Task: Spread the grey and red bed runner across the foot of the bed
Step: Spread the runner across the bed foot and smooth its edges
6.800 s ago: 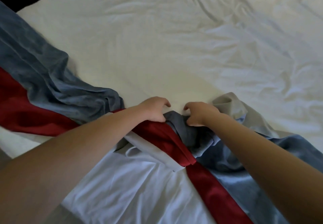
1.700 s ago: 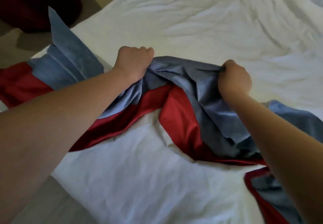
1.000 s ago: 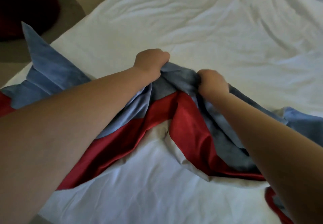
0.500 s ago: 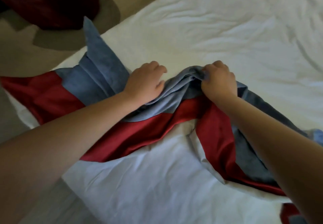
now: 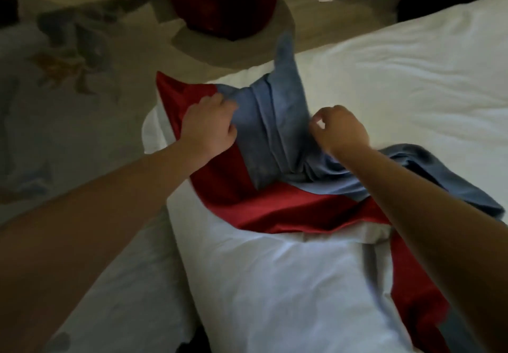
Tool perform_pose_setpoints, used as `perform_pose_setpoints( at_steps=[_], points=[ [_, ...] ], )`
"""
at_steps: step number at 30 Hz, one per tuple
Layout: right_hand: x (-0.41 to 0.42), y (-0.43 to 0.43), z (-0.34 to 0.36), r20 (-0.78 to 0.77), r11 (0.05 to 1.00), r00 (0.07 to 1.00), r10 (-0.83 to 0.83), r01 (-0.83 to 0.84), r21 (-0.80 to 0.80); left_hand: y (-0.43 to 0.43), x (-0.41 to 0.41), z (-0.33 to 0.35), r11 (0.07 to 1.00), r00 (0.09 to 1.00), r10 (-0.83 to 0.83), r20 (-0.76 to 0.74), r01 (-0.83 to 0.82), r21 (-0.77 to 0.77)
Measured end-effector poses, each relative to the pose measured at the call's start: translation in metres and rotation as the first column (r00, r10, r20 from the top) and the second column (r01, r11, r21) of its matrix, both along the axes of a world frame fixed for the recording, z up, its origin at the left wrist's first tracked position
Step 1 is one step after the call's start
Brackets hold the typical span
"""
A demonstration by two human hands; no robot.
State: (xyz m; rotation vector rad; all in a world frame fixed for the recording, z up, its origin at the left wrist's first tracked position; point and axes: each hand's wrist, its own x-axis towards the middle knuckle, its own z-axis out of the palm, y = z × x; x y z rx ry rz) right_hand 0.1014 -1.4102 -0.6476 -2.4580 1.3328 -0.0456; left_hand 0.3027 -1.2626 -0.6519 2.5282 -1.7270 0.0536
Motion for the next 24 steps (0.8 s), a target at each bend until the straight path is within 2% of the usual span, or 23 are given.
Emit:
perform_pose_setpoints(
  at_steps=[3,6,11,13,15,18,20,22,24],
  points=[
    [0.019,0.000,-0.014,0.030,0.998,0.998,-0.052,0.051,0.041,0.005,0.027,-0.011,0.997,0.997,0.079,0.001,-0.079,0.015],
    [0.042,-0.004,-0.025,0.017,0.996,0.998,-0.068,0.067,0.055,-0.004,0.057,-0.021,0.993,0.991,0.115,-0.069,-0.116,-0.011],
    [0.091,-0.026,-0.032,0.155,0.966,0.953,-0.260,0.256,0.041,-0.047,0.091,-0.035,0.997,0.990,0.003,-0.138,-0.012,-0.070],
    [0.105,-0.039,-0.034,0.170,0.958,0.943,-0.287,0.279,0.074,-0.069,0.095,-0.040,0.996,0.984,-0.052,-0.172,0.039,-0.079],
    [0.112,-0.053,-0.038,0.162,0.966,0.959,-0.231,0.206,0.158,-0.088,0.095,-0.046,0.994,0.970,-0.109,-0.216,0.104,-0.036],
    [0.115,-0.073,-0.043,0.145,0.954,0.982,-0.120,0.074,0.289,-0.107,0.100,-0.051,0.963,0.953,-0.192,-0.235,0.229,0.140],
    [0.114,-0.088,-0.043,0.191,0.942,0.973,-0.134,0.065,0.328,-0.115,0.111,-0.049,0.945,0.953,-0.213,-0.214,0.257,0.202],
    [0.111,-0.106,-0.039,0.232,0.944,0.953,-0.194,0.118,0.307,-0.122,0.125,-0.043,0.951,0.965,-0.192,-0.179,0.228,0.210],
    [0.106,-0.126,-0.034,0.228,0.959,0.946,-0.231,0.182,0.216,-0.128,0.140,-0.038,0.972,0.983,-0.124,-0.134,0.147,0.185]
  ],
)
